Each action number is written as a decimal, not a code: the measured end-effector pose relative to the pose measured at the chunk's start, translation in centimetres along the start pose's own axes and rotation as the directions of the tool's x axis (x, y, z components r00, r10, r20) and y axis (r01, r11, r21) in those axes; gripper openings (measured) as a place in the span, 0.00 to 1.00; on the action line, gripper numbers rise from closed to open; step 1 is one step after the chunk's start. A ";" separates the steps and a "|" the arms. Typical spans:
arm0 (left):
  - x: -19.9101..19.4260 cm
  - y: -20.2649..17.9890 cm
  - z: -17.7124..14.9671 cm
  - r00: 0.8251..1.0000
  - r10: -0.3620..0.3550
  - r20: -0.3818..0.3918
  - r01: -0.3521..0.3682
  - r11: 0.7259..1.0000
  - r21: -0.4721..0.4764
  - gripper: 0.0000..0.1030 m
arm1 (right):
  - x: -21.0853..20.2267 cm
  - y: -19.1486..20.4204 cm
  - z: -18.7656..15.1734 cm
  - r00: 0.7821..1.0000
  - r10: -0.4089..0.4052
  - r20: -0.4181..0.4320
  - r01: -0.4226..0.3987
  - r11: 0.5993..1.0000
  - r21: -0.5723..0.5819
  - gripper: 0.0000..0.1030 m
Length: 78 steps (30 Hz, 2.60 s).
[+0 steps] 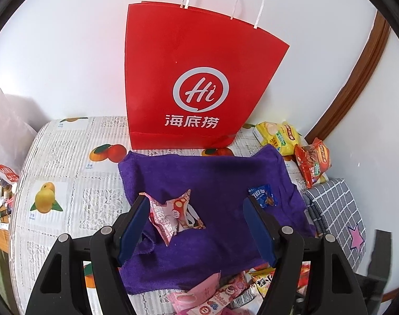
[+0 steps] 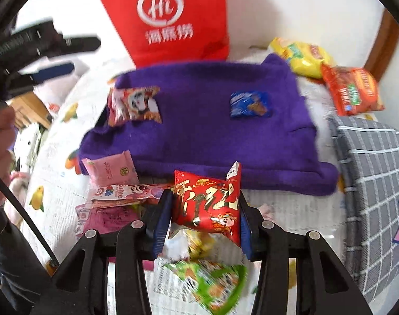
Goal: Organize snacks
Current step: 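Grasp the red snack packet with the right tool from the pile, then grasp the pink peach candy packet with the left tool while the right tool holds the red packet, then carry the red packet and pink peach packet over the purple towel with both tools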
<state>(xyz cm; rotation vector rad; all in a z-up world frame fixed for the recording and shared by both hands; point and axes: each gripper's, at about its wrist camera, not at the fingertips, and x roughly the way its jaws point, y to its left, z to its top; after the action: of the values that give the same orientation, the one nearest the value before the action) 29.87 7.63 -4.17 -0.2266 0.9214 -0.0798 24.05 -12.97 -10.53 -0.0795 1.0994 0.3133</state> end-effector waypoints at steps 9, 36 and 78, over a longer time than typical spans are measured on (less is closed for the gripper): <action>-0.1 0.4 -4.3 0.998 0.031 -0.061 -0.031 0.999 -0.006 0.69 | -2.0 -3.1 -3.1 0.998 0.017 0.054 -0.021 0.997 0.078 0.44; 4.3 1.5 -12.1 0.981 -0.015 -0.192 -0.015 0.988 -0.153 0.67 | 0.5 -5.2 -7.1 0.997 0.080 0.005 -0.080 0.991 0.105 0.44; -7.0 3.2 -13.4 0.994 -0.112 -0.005 0.110 0.985 -0.134 0.21 | -7.1 -2.1 -8.2 0.995 0.038 0.094 -0.050 0.990 0.134 0.44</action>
<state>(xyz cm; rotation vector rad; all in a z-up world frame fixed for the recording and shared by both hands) 14.84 9.77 -7.27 -0.4025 0.9271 -0.1226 14.60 -18.27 -8.16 0.0799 1.0295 0.2781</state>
